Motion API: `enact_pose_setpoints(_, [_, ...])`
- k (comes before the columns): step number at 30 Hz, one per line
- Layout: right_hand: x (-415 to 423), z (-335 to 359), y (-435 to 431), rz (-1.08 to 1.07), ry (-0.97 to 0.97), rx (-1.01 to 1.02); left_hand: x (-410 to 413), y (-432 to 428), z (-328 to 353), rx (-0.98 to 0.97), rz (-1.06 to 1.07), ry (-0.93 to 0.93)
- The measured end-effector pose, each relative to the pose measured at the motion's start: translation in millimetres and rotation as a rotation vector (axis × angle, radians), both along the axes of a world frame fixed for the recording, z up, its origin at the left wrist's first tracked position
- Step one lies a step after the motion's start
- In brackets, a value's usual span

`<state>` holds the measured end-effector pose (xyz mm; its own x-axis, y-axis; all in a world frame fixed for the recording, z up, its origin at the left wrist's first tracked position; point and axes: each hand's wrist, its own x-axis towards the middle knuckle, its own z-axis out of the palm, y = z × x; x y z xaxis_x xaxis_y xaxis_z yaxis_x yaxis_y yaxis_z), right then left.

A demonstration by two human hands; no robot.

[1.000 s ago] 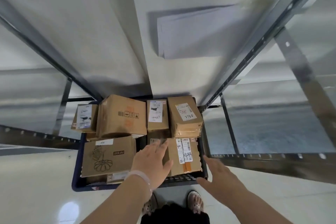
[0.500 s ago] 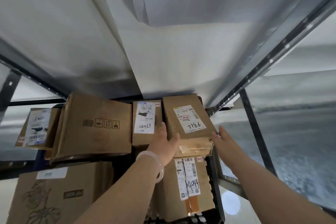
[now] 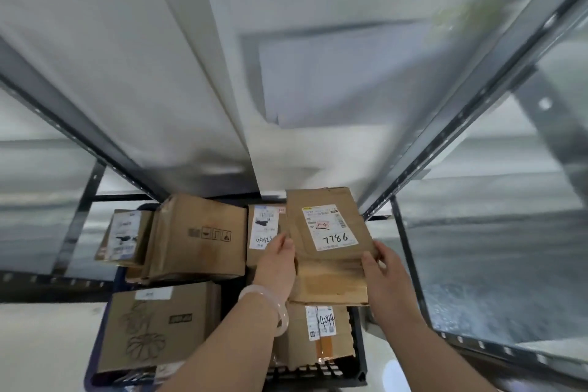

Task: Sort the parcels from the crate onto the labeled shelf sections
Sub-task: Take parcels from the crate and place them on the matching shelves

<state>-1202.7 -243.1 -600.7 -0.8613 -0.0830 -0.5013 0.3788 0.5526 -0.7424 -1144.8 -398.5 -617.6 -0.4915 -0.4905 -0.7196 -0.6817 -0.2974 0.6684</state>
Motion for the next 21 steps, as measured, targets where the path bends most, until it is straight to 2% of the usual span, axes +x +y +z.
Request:
enact_pose_setpoints(4, [16,116,-3,0.036,0.124,0.017,19,4,116,0.065,0.099,0.063])
enact_pose_setpoints(12, [41,317,-6,0.085,0.228,-0.136,69,9,311,-0.027,0.225,0.319])
enact_pose_setpoints(17, [86,389,-7,0.1,0.171,-0.251,112,8,385,-0.136,0.112,0.502])
enact_pose_setpoints(21, [127,421,-1,0.029,0.246,-0.274,159,-5,419,-0.075,0.013,0.502])
